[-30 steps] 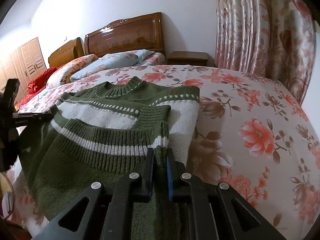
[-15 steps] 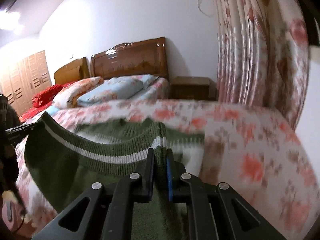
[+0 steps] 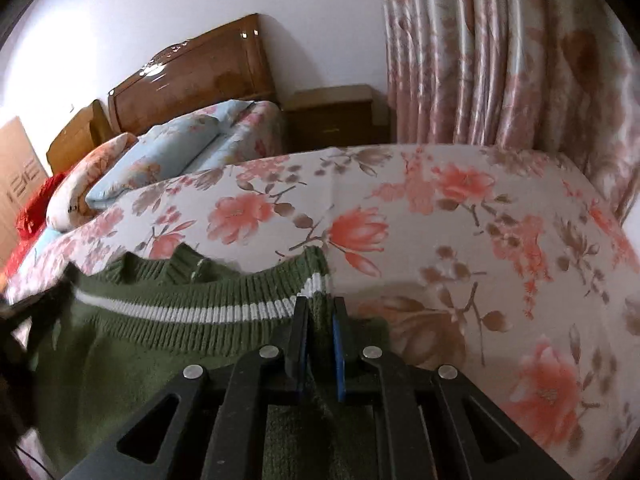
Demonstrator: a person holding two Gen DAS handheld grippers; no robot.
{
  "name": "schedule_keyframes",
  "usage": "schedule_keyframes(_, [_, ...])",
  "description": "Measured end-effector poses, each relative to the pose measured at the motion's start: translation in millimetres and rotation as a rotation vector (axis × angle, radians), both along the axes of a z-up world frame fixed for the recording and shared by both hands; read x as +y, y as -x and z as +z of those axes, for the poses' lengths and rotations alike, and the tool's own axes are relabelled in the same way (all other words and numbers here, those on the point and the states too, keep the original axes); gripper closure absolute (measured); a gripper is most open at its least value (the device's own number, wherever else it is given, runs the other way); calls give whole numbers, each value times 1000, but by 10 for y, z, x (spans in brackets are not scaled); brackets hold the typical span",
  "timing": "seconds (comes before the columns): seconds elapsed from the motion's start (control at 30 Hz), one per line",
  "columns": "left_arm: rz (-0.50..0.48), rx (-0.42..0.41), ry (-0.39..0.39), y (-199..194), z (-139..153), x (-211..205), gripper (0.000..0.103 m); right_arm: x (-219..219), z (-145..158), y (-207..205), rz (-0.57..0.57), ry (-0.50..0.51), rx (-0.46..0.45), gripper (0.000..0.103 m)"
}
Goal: Fold small clothes
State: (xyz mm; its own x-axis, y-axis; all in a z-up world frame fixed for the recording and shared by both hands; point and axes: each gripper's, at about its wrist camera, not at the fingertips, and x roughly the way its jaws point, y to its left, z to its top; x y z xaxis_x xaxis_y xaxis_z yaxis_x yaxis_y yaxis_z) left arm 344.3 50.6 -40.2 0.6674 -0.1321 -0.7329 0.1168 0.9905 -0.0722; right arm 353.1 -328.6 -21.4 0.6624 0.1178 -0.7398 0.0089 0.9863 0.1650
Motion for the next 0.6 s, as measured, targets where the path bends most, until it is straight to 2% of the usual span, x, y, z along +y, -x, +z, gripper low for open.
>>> schedule_keyframes(0.13, [-19, -52, 11, 53, 218, -28, 93, 4, 152, 4, 11, -18, -24, 103])
schedule_keyframes(0.23, [-6, -39, 19, -74, 231, -12, 93, 56, 341, -91, 10, -15, -51, 103])
schedule_keyframes(0.3, [-4, 15, -14, -176, 54, -53, 93, 117, 267, -201, 5, 46, -22, 103])
schedule_keyframes(0.33, [-5, 80, -30, -228, -153, -70, 91, 164, 149, -247, 2, 91, 14, 103])
schedule_keyframes(0.37, [0, 61, -18, -218, -150, -60, 91, 192, -34, -290, 1, 115, 67, 103])
schedule_keyframes(0.43, [14, 54, 10, -209, -113, -15, 83, 144, -20, -242, -24, 95, 39, 103])
schedule_keyframes(0.53, [34, 55, 50, -211, -111, 45, 81, 91, -30, -223, -48, 75, 42, 103])
schedule_keyframes(0.57, [49, 35, 60, -181, -85, 77, 81, 73, -19, -220, -56, 71, 37, 86])
schedule_keyframes(0.6, [76, -6, 69, -119, -28, 114, 81, 71, -1, -205, -64, 75, 27, 0])
